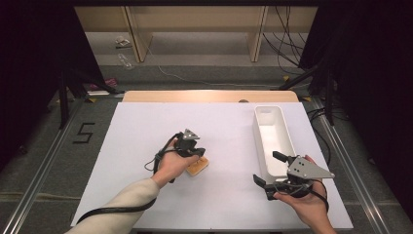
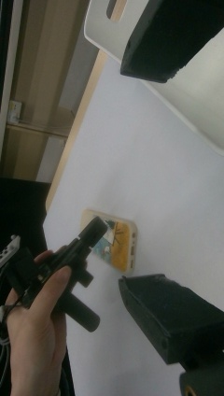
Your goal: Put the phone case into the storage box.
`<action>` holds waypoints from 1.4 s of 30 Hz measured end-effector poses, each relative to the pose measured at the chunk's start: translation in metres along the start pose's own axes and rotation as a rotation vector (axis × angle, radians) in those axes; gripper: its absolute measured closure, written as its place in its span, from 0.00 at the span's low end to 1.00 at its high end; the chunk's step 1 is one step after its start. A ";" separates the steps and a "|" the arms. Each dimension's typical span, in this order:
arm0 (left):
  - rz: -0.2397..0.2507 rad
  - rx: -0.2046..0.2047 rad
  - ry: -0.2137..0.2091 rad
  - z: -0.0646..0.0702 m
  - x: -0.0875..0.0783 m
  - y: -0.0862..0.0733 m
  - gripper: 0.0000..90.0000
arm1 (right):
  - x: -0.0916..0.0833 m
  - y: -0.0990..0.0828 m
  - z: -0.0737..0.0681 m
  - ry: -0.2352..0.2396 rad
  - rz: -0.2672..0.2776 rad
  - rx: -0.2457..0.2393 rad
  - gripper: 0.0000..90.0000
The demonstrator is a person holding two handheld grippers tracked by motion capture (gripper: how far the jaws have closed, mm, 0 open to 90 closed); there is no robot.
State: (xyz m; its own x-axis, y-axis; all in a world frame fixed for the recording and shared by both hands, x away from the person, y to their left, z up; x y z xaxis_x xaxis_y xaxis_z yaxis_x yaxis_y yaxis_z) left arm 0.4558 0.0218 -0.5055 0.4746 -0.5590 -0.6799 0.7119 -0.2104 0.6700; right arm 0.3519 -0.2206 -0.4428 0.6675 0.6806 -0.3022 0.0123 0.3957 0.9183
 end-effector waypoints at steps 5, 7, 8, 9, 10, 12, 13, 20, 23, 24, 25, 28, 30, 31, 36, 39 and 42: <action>-0.036 0.008 -0.001 0.008 0.015 -0.002 1.00 | 0.000 -0.001 0.001 -0.002 0.002 0.004 0.02; -0.048 0.014 0.001 0.011 0.019 -0.004 1.00 | 0.000 -0.001 0.001 -0.001 0.004 0.005 0.02; -0.049 0.017 0.002 0.012 0.021 -0.004 1.00 | -0.001 -0.001 0.001 0.001 0.005 0.006 0.02; -0.052 0.022 0.008 0.012 0.023 -0.005 1.00 | -0.001 0.000 0.001 0.003 0.005 0.006 0.02; -0.056 0.019 0.009 0.012 0.024 -0.006 1.00 | -0.001 -0.001 0.001 0.002 0.005 0.007 0.02; -0.061 0.019 0.011 0.012 0.024 -0.006 1.00 | -0.002 0.000 0.001 0.000 0.007 0.009 0.02; -0.066 0.019 0.017 0.011 0.027 -0.008 1.00 | -0.002 0.000 0.002 -0.002 0.007 0.010 0.02; -0.074 0.013 0.031 0.008 0.029 -0.008 1.00 | -0.003 -0.001 0.002 -0.006 0.004 0.010 0.02; -0.078 0.011 0.036 0.008 0.029 -0.008 1.00 | -0.003 -0.001 0.002 -0.002 0.004 0.012 0.03; -0.077 0.009 0.040 0.008 0.030 -0.008 1.00 | -0.002 -0.001 0.002 -0.002 0.004 0.012 0.03; -0.077 0.009 0.040 0.008 0.030 -0.008 1.00 | -0.002 -0.001 0.002 -0.002 0.005 0.013 0.03; -0.083 0.007 0.049 0.008 0.032 -0.007 1.00 | -0.002 -0.001 0.002 -0.004 0.003 0.013 0.03; -0.085 0.009 0.050 0.008 0.032 -0.007 1.00 | -0.003 -0.001 0.002 -0.004 0.003 0.012 0.03; -0.088 0.011 0.052 0.008 0.031 -0.008 1.00 | -0.003 -0.002 0.003 -0.004 0.001 0.013 0.03; -0.116 0.014 0.055 0.007 0.026 -0.011 1.00 | -0.003 -0.002 0.003 -0.005 0.000 0.014 0.03; -0.133 0.020 0.053 0.006 0.023 -0.013 1.00 | -0.003 -0.002 0.003 -0.006 0.001 0.016 0.03; -0.173 0.035 0.042 0.004 0.014 -0.020 1.00 | -0.003 -0.002 0.003 -0.007 0.001 0.017 0.03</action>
State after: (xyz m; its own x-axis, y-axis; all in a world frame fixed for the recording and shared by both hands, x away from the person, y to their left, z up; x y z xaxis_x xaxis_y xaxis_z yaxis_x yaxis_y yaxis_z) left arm 0.4461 0.0151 -0.5268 0.3682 -0.4778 -0.7976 0.7671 -0.3286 0.5510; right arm 0.3519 -0.2254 -0.4428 0.6728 0.6766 -0.2993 0.0240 0.3844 0.9229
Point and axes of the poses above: each handheld gripper's, and its own axes: x roughly forward along the jaws, y roughly out of its top, z roughly to its right, the point moved 6 cm from there along x, roughly forward along the jaws, and after that the axes turned 13 degrees about -x, right-handed, at the moved point
